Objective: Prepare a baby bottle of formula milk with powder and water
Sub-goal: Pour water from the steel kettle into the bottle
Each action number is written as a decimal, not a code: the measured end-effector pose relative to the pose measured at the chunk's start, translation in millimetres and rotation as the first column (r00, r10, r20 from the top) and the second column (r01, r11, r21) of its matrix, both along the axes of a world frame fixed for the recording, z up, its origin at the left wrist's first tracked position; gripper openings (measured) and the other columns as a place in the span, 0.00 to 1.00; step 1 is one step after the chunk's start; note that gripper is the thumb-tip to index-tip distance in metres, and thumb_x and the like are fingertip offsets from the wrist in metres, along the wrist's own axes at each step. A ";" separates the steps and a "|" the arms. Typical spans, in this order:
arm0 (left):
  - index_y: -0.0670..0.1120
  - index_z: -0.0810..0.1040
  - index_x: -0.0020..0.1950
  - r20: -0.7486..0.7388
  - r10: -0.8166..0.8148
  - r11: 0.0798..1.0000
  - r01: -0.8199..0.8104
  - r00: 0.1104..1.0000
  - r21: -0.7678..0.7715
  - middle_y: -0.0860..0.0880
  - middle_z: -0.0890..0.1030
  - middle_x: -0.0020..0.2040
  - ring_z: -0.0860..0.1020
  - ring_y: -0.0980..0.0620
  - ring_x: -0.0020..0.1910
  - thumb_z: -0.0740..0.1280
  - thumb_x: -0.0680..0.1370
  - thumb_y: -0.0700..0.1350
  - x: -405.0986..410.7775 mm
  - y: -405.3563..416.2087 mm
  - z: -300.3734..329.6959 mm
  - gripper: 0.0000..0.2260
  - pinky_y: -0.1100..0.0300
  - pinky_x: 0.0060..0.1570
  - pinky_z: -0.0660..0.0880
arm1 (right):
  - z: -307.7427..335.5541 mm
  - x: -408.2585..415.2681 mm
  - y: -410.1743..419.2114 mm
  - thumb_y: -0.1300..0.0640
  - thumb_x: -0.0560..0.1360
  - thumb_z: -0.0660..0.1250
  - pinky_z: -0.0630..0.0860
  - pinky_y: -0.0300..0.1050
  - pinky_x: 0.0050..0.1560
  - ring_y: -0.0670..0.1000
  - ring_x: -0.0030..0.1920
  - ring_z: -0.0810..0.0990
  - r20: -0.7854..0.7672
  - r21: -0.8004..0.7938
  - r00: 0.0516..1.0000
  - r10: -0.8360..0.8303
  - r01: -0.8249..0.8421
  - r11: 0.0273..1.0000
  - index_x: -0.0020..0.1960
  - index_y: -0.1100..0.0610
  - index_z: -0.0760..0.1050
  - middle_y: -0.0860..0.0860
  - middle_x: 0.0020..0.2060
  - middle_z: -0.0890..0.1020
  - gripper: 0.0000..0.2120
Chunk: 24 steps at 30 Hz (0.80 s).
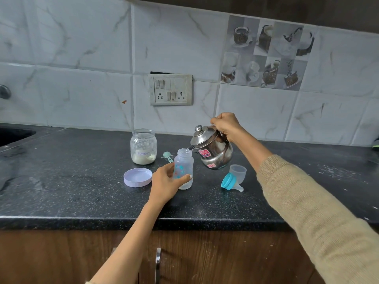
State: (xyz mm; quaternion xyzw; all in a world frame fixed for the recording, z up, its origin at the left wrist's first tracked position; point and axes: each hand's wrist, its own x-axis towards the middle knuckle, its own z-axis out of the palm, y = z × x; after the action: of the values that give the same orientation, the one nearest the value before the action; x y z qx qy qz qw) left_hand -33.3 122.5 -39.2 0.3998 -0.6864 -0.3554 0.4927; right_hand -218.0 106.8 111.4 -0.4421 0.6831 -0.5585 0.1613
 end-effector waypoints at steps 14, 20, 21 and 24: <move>0.46 0.81 0.58 -0.009 -0.016 1.000 0.016 1.000 0.014 0.52 0.84 0.51 0.81 0.59 0.48 0.77 0.67 0.46 0.2 0.0 -0.3 0.20 0.71 0.46 0.72 | 6.4 5.7 4.9 0.61 0.73 0.65 0.70 0.43 0.40 0.52 0.41 0.73 -0.135 0.045 0.991 -0.020 0.027 0.999 0.32 0.55 0.66 0.49 0.31 0.72 0.13; 0.47 0.81 0.56 -0.013 -0.018 1.000 0.018 1.000 0.019 0.54 0.83 0.49 0.80 0.59 0.48 0.77 0.67 0.46 0.3 1.7 0.9 0.19 0.71 0.45 0.71 | 6.3 4.0 5.1 0.61 0.73 0.66 0.71 0.44 0.44 0.52 0.43 0.74 -0.141 0.056 0.990 -0.011 0.019 0.998 0.33 0.55 0.68 0.50 0.34 0.74 0.12; 0.48 0.81 0.56 -0.013 -0.019 1.000 0.019 1.000 0.020 0.54 0.83 0.49 0.80 0.59 0.48 0.77 0.67 0.46 0.3 1.5 0.9 0.18 0.71 0.45 0.71 | 6.5 4.1 5.4 0.60 0.73 0.66 0.71 0.45 0.43 0.52 0.43 0.74 -0.143 0.057 0.990 -0.012 0.020 0.998 0.33 0.55 0.68 0.50 0.34 0.73 0.12; 0.47 0.81 0.56 -0.013 -0.020 1.000 0.020 1.000 0.017 0.53 0.84 0.50 0.81 0.58 0.49 0.77 0.67 0.46 0.0 0.8 0.3 0.19 0.69 0.46 0.72 | 7.3 4.2 6.7 0.60 0.73 0.66 0.71 0.45 0.43 0.52 0.43 0.74 -0.148 0.061 0.989 -0.007 0.017 0.998 0.33 0.55 0.67 0.51 0.36 0.75 0.12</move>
State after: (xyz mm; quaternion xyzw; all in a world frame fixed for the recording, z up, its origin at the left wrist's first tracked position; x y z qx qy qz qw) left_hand -33.3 123.4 -38.9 0.3948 -0.6840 -0.3687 0.4903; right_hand -213.7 113.5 118.7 -0.4730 0.7129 -0.5036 0.1204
